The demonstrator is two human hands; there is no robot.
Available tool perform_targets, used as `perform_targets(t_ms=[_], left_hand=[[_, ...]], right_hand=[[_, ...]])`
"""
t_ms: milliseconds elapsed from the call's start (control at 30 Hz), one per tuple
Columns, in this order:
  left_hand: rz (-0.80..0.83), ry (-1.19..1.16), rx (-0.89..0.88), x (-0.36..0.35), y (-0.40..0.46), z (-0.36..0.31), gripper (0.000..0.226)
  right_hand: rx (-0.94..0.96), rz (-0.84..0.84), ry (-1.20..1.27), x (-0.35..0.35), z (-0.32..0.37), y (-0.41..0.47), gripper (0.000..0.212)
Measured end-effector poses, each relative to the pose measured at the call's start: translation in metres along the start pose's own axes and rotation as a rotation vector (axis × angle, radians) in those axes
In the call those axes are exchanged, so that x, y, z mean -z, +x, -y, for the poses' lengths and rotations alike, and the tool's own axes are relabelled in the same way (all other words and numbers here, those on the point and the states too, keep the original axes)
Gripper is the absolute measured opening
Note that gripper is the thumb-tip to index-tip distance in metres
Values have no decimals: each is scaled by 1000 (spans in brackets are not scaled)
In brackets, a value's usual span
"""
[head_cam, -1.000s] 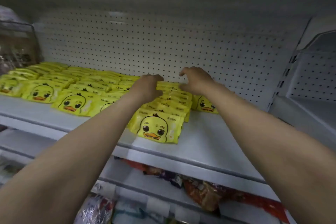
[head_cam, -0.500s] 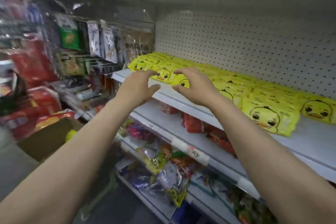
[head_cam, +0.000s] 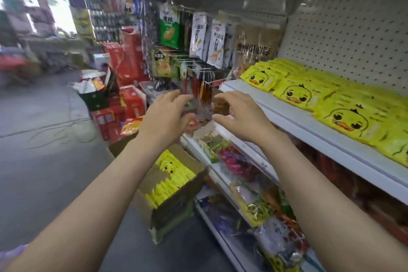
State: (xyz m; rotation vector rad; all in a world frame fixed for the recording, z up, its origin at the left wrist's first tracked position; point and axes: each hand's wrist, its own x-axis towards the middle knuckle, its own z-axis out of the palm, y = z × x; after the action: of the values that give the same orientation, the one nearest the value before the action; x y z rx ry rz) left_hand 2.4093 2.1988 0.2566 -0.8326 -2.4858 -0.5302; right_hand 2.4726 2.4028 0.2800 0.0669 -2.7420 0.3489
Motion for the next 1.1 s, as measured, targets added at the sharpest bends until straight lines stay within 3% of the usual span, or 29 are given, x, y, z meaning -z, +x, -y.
perform_targets(t_ms=[233,667,900,1100], left_hand=[[62,56,31,-45,74,108,51],[300,-22,126,-163,163,258,50],[567,-72,-35,-271,190,350,53],[870,-127,-50,-369,183,428,54]], right_hand=[[38,43,65,-81,-1,127,55],[-73,325,86,-235,-23,287,55],[-318,471,78,-345,-30,322,56],[-517,630,163,-452,-31,322,55]])
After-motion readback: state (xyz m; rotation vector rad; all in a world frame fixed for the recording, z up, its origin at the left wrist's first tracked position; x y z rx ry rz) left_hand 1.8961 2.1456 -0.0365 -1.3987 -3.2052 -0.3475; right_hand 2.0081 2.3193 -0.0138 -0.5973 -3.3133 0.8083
